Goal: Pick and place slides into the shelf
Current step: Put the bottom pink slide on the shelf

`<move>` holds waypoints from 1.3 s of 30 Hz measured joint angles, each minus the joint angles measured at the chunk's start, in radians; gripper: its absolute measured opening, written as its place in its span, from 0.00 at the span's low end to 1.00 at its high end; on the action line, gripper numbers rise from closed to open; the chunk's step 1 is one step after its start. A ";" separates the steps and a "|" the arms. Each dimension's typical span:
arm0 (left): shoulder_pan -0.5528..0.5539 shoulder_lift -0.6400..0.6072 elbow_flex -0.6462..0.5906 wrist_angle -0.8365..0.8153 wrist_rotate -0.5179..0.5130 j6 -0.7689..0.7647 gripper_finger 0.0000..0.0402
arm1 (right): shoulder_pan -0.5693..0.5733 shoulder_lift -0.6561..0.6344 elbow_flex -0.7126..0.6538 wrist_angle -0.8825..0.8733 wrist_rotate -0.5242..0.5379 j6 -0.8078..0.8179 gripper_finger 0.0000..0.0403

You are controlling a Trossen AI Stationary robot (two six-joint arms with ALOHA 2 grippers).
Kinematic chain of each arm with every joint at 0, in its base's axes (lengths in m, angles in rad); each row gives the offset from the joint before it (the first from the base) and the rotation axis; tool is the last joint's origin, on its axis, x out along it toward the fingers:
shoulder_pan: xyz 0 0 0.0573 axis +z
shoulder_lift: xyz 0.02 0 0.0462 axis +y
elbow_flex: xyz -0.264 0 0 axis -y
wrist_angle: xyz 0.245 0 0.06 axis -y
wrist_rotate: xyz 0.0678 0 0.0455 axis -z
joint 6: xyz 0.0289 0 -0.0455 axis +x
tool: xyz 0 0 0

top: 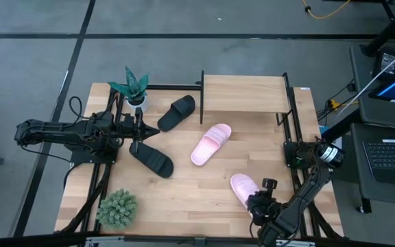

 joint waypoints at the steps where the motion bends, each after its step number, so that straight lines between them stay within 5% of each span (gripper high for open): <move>1: 0.000 0.000 0.000 0.000 0.000 0.000 0.00 | -0.006 -0.001 0.001 -0.006 -0.002 0.022 0.03; 16: 0.000 0.000 0.000 0.000 0.000 0.000 0.00 | -0.123 -0.190 -0.002 -0.215 0.044 0.121 0.01; 25: 0.000 0.000 0.000 0.000 0.000 0.000 0.00 | -0.214 -0.376 -0.001 -0.283 0.221 0.116 0.00; 39: 0.000 0.000 0.000 0.000 0.000 0.000 0.00 | -0.431 -0.605 0.000 -0.284 0.461 -0.163 0.00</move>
